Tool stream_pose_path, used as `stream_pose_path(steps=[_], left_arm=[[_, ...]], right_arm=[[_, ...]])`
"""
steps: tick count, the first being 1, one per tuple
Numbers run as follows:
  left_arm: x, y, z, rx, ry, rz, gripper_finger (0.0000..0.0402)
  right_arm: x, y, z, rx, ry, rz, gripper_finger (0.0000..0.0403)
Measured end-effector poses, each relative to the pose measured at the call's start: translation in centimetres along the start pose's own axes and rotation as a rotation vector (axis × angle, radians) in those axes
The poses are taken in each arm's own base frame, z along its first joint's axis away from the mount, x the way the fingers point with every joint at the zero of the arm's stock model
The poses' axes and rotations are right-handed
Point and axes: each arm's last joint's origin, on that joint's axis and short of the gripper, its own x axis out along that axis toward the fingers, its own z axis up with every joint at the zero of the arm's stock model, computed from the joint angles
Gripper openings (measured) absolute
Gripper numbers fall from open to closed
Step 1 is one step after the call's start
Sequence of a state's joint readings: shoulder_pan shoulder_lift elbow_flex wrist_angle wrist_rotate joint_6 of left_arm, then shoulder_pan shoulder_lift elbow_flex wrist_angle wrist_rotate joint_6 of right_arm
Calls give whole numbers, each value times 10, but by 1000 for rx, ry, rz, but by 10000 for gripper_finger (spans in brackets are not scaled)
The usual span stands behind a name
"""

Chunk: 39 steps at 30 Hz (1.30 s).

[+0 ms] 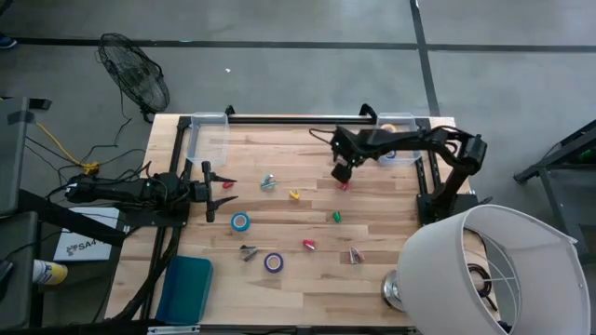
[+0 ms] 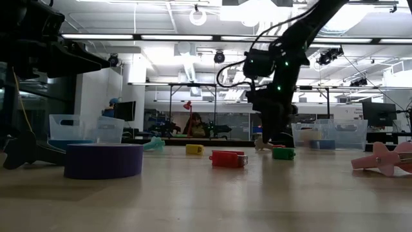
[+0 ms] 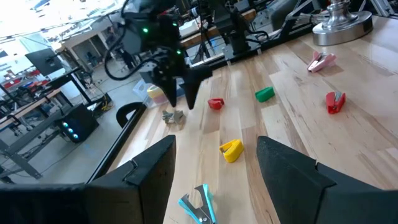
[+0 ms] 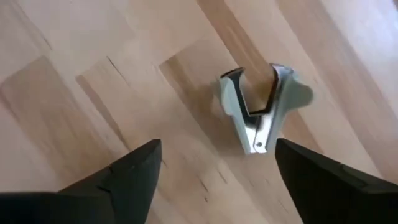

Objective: Pick and place Stapler, Stapler remover, tape
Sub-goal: Put the gray staple remover into the blue bin

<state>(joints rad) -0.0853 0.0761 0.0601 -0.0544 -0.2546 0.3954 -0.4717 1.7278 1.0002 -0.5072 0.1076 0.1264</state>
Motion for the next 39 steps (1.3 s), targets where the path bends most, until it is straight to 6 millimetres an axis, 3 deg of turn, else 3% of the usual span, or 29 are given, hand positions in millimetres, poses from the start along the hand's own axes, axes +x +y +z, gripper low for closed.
stream_pose_path(steps=[14,25,39], left_arm=[[0,0,0,0,0,0,221],[0,0,0,0,0,0,221],[0,0,0,0,0,0,221]], right_arm=[[22,-10,-23,7,-50,23,321],[26,-37,-20,-42,-72,114,321],[27,-42,-13,-117,-110,121,313]])
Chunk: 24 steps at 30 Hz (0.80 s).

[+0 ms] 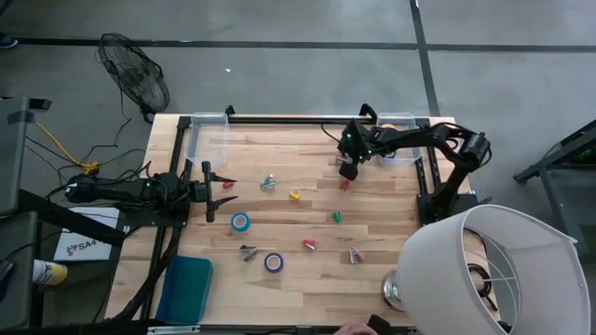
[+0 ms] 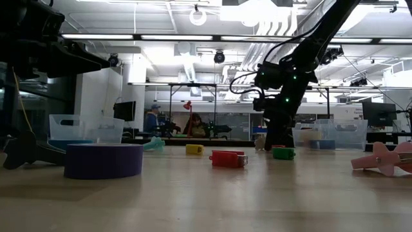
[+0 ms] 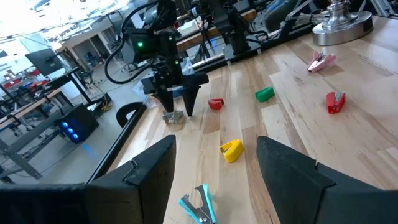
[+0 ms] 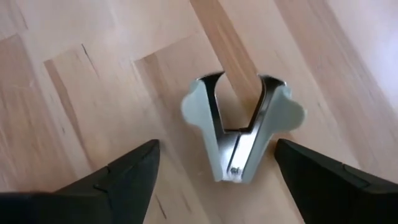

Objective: Pick and place Stapler, Stapler remover, tape
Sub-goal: Put the gray staple remover into the blue bin

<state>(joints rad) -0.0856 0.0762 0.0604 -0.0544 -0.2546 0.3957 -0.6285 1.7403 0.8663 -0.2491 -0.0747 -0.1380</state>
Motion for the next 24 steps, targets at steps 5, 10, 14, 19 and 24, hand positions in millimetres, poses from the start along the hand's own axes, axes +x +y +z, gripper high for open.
stream_pose_path(steps=[5,10,14,19,24], left_arm=[[0,0,0,0,0,0,221],[0,0,0,0,0,0,221],[0,0,0,0,1,0,221],[0,0,0,0,1,0,221],[0,0,0,0,1,0,221]], right_arm=[[5,-2,8,-5,-5,2,297],[5,-1,9,-2,6,2,276],[5,1,9,0,8,4,248],[5,3,9,20,11,6,201],[5,8,9,6,14,11,152]])
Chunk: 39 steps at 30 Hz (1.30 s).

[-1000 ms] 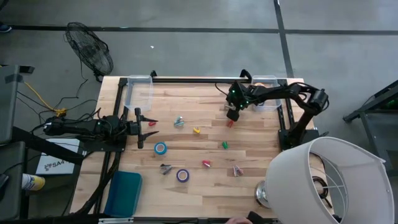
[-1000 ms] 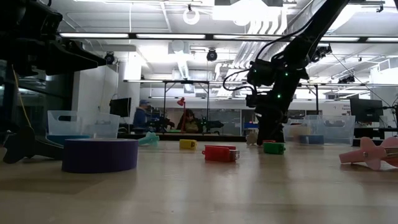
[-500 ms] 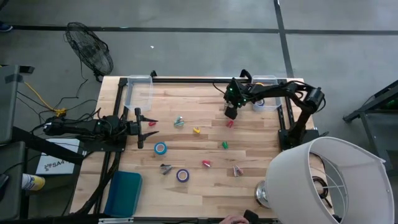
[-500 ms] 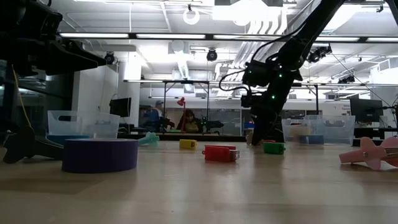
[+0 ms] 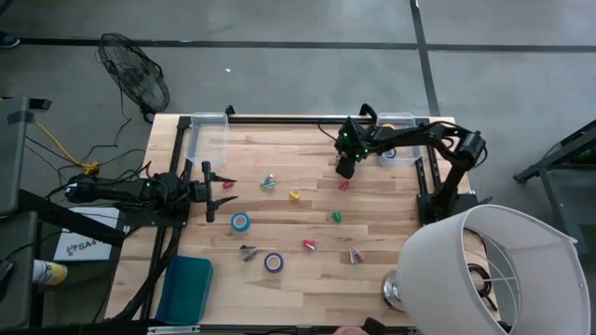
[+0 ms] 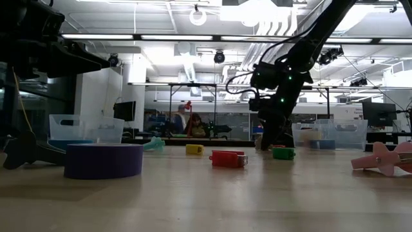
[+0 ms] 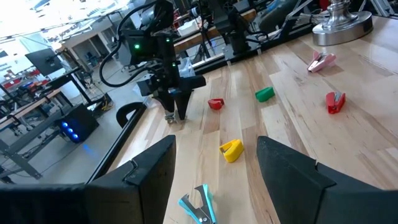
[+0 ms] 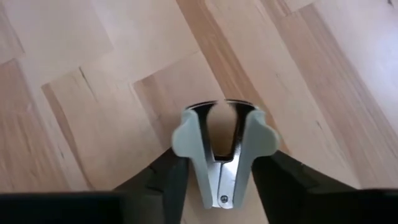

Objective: Pick and place Stapler, Stapler remover, tape
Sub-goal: Put the gray staple remover into the blue bin

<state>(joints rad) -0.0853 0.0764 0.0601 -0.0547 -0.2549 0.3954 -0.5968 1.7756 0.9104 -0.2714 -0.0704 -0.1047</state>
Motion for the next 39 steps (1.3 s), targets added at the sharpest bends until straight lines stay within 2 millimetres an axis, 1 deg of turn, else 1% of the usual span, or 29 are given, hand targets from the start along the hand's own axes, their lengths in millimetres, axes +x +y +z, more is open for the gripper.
stream_pose_path(steps=[5,9,15,18,21,25,27,30,32,35,39], left_arm=[[0,0,0,0,-1,0,221],[0,0,0,0,-1,0,221],[0,0,0,0,-1,0,221],[0,0,0,0,0,0,221],[0,0,0,0,0,0,221],[0,0,0,0,0,0,221],[0,0,0,0,0,0,221],[0,0,0,0,0,0,221],[0,0,0,0,0,0,221],[0,0,0,0,-1,0,221],[0,0,0,0,-1,0,221]], right_arm=[[-1,5,0,-15,1,10,108],[-10,13,1,-34,-12,38,79],[-38,30,11,-88,-115,57,79],[-58,47,14,-144,-185,93,79],[-80,65,16,-237,-259,113,79],[-106,86,15,-351,-352,109,79],[-117,96,13,-412,-388,111,79],[-125,109,10,-489,-418,110,79],[-127,117,9,-527,-430,119,79],[-128,128,6,-557,-436,132,79],[-130,142,1,-585,-440,85,79]])
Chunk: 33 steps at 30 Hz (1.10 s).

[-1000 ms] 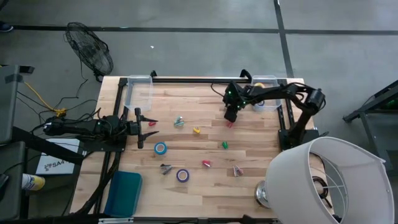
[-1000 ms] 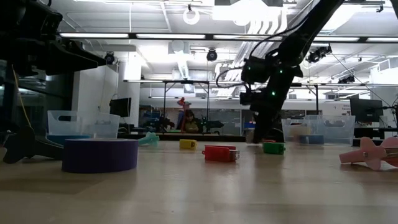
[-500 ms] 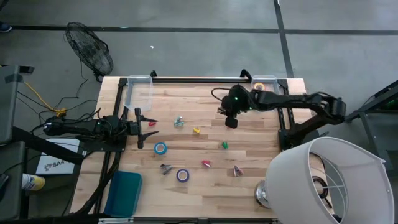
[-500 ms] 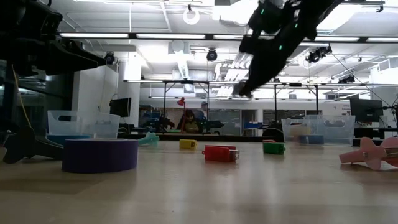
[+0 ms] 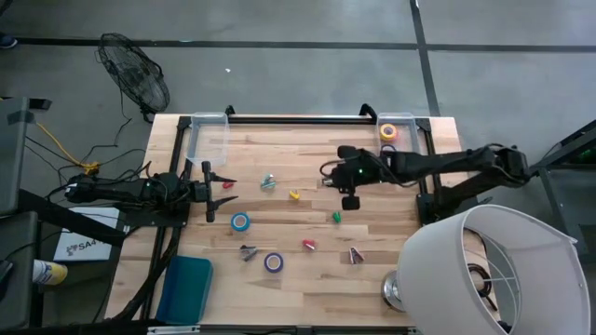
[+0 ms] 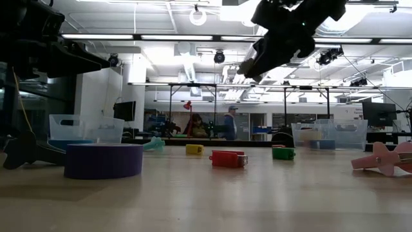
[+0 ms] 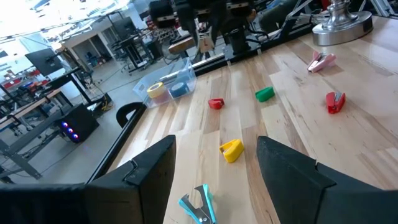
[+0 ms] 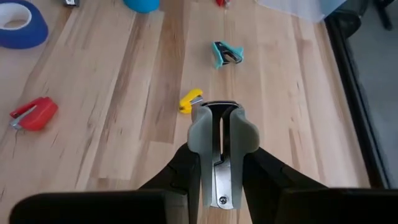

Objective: Pick and place Stapler, Stapler remover, tape
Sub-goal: Put the gray staple remover into the blue bin

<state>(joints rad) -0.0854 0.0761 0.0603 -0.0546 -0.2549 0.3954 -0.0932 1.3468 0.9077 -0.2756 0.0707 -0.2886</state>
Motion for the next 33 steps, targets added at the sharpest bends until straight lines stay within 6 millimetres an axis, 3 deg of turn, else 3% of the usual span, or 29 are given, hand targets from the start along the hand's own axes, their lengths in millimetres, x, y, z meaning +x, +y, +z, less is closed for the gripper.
stream_pose_path(steps=[5,17,26,33], left_arm=[[0,0,0,0,0,0,221],[0,0,0,-8,-7,-5,221],[0,-4,1,-82,-40,-120,221],[0,3,12,-90,-139,-11,221]], right_arm=[[-2,18,5,-35,1,-23,79],[-7,44,11,134,-10,-115,79],[-9,49,12,264,-22,-146,79],[-9,48,17,309,-76,-157,79]])
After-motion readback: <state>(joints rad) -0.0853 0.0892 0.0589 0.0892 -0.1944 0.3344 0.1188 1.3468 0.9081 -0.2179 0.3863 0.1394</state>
